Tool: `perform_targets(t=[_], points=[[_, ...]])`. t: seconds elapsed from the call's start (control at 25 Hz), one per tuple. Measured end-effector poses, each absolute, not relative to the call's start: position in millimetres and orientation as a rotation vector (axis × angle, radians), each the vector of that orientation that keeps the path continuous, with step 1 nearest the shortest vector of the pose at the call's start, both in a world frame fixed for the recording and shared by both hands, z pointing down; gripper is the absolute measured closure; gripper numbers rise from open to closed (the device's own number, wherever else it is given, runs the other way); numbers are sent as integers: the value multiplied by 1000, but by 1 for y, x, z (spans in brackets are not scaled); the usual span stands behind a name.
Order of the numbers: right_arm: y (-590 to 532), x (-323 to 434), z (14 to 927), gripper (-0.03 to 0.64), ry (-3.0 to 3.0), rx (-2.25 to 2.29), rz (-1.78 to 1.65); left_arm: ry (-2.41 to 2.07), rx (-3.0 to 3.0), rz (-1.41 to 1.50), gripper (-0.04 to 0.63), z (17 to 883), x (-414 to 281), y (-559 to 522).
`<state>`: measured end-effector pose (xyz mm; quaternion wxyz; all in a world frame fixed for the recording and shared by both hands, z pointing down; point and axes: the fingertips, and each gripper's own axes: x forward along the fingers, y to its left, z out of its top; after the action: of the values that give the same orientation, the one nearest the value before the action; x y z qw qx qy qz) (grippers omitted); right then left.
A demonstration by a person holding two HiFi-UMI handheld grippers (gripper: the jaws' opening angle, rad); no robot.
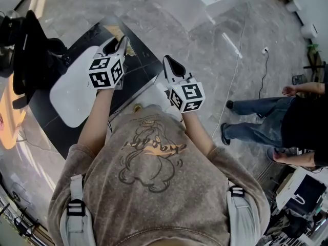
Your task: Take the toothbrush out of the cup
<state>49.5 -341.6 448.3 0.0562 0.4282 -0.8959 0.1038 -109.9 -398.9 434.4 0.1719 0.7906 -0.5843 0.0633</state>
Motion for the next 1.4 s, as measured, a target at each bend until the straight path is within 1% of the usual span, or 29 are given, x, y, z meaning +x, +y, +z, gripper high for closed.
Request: perform_targets(t=[0.24,0.48,0.6,1.0,1.4], points=[[-341,51,449,598,-2725,1301,331,-1596,2285,219,505,444,-90,-361],[-334,47,448,598,-2740,1273,345,-1596,2257,226,509,460,-86,-331],[-330,47,445,598,-2752,1250,348,-1605,2266,243,509,459,-82,-324],[-305,59,446,598,-2799,1144,361,-1613,2271,172,512,453,-61,-291],[-263,58,451,598,-2772,1168,381,-1576,2319,201,512,452,-55,-248]])
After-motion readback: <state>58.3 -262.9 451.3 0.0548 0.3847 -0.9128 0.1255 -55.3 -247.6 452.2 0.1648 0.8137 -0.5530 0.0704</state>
